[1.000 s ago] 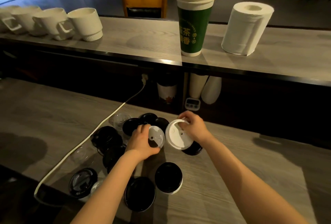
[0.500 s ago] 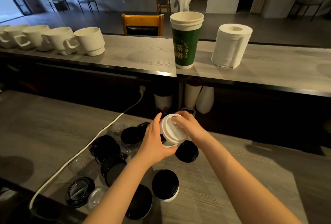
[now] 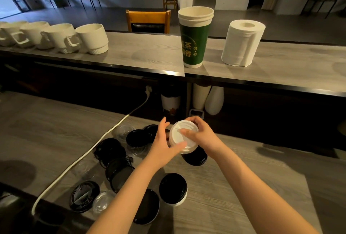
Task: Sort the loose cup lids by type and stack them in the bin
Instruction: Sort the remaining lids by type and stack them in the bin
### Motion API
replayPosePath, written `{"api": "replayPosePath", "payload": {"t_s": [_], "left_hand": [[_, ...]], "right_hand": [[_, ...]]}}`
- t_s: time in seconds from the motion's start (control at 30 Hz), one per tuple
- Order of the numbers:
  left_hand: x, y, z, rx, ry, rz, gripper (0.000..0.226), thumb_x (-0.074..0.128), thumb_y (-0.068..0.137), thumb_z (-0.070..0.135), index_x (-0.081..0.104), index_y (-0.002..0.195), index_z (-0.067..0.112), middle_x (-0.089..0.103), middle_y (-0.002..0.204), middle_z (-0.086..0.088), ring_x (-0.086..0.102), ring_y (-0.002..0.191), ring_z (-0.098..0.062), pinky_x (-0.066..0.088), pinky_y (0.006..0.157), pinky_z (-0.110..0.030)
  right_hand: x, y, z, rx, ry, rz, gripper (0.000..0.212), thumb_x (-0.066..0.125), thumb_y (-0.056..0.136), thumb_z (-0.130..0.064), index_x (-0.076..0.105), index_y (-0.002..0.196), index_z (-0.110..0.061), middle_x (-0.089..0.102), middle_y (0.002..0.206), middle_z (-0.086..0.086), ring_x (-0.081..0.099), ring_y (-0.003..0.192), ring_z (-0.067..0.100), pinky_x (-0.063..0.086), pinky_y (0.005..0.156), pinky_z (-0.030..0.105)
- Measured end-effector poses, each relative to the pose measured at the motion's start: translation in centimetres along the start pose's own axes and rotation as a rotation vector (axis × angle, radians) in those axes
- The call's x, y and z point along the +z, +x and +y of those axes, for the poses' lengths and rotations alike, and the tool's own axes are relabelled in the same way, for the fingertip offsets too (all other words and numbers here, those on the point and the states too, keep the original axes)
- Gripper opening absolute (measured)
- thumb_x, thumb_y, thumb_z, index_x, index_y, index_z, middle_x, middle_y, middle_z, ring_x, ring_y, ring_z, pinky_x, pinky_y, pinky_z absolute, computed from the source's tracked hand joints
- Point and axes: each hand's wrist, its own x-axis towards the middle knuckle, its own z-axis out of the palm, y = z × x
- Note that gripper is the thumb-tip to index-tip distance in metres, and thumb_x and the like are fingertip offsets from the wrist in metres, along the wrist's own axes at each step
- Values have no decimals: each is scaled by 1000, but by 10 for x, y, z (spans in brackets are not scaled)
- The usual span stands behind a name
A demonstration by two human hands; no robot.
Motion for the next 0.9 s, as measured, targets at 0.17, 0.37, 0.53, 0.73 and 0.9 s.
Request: {"api": "replayPosePath", "payload": {"t_s": [0.17,0.37,0.53,0.73,0.9], "left_hand": [[8,10,-11,-199,-202,-14,30,51,96,18,49,125,13,60,113,-2,59,102,-15,54,82,-29],[7,21,-23,-216,-160,55,12,54,93,10,53,100,20,60,101,-2,59,96,-18,55,77,-33],[11,27,-38,-301,-259,41,8,55,93,15,57,101,16,62,107,-9,59,101,-21,50,87,-34],[-1,46,-44,-281,-15,239,9,57,91,13,52,98,12,59,98,-8,56,93,-25,48,78,-39],[-14,53,-54,-271,-5,334,8,58,89,11,52,95,10,58,94,-10,54,86,-24,44,71,-32]], "right_hand": [[-3,-2,13,19,20,11,31,63,88,-12,53,118,-14,59,111,5,61,98,20,54,78,28],[-14,1,32,53,-68,-103,42,63,89,-11,50,128,-19,56,114,0,56,100,11,53,78,21],[-15,12,40,47,-102,-116,39,68,85,-9,54,119,-19,58,105,4,60,94,17,55,70,19],[-28,30,63,205,-342,60,40,60,92,-24,51,129,-13,59,115,7,59,105,20,49,89,29],[-39,30,96,274,-763,-5,84,71,81,-37,24,147,-14,30,150,8,35,134,26,37,109,38]]}}
